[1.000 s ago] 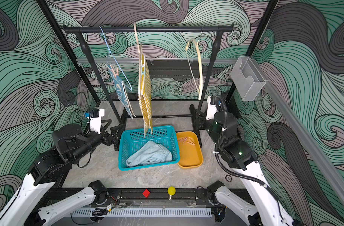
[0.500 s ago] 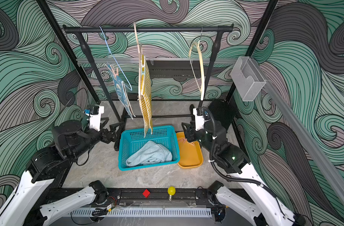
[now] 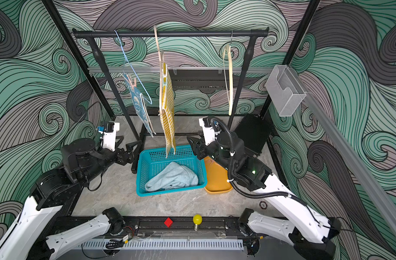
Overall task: Remove the clothespins securing towels to the hanger
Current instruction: Pick up the hanger from the clothesline.
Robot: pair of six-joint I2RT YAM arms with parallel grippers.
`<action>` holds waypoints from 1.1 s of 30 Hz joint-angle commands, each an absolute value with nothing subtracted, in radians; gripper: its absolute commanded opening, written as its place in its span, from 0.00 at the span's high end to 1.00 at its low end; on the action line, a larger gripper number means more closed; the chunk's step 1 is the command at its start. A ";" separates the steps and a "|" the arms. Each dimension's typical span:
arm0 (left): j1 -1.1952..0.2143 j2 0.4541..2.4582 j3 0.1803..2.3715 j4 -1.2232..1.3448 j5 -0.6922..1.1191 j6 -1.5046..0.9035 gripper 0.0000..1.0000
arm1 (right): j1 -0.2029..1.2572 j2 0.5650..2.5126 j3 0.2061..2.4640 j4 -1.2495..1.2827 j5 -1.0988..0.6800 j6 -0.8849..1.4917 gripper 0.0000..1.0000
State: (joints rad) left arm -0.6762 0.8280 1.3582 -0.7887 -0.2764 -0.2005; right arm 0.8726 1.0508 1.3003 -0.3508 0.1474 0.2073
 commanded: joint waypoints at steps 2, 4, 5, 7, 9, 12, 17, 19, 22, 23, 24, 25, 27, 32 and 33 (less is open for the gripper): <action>-0.681 0.810 1.349 -0.802 -0.300 -0.186 0.16 | 0.895 1.106 1.389 -0.278 0.128 0.169 0.44; -0.681 0.803 1.340 -0.800 -0.299 -0.185 0.16 | 0.906 1.136 1.443 -0.278 0.129 0.146 0.42; -0.681 0.801 1.336 -0.798 -0.299 -0.186 0.16 | 0.911 1.147 1.463 -0.275 0.130 0.136 0.42; -0.681 0.797 1.330 -0.798 -0.299 -0.185 0.16 | 0.918 1.168 1.502 -0.269 0.135 0.124 0.40; -0.681 0.792 1.324 -0.795 -0.297 -0.186 0.16 | 0.925 1.189 1.539 -0.266 0.128 0.107 0.40; -0.681 0.787 1.317 -0.792 -0.292 -0.183 0.16 | 0.936 1.223 1.596 -0.266 0.130 0.084 0.38; -0.681 0.770 1.295 -0.772 -0.292 -0.173 0.16 | 0.952 1.260 1.649 -0.236 0.117 0.066 0.37; -0.681 0.765 1.293 -0.770 -0.292 -0.172 0.16 | 0.958 1.282 1.679 -0.238 0.117 0.061 0.37; -0.681 0.763 1.293 -0.770 -0.291 -0.171 0.16 | 0.966 1.298 1.695 -0.215 0.107 0.055 0.37; -0.681 0.763 1.292 -0.769 -0.290 -0.171 0.16 | 0.969 1.303 1.696 -0.207 0.105 0.054 0.38; -0.681 0.763 1.292 -0.770 -0.289 -0.170 0.16 | 0.971 1.309 1.702 -0.201 0.106 0.049 0.37; -0.681 0.761 1.292 -0.770 -0.290 -0.172 0.16 | 0.972 1.318 1.708 -0.202 0.107 0.048 0.37; -0.681 0.758 1.290 -0.768 -0.287 -0.173 0.16 | 0.972 1.340 1.734 -0.213 0.109 0.047 0.38; -0.681 0.750 1.285 -0.766 -0.282 -0.178 0.16 | 0.977 1.379 1.772 -0.209 0.126 0.034 0.38; -0.681 0.748 1.284 -0.765 -0.281 -0.179 0.16 | 0.977 1.389 1.782 -0.211 0.130 0.030 0.38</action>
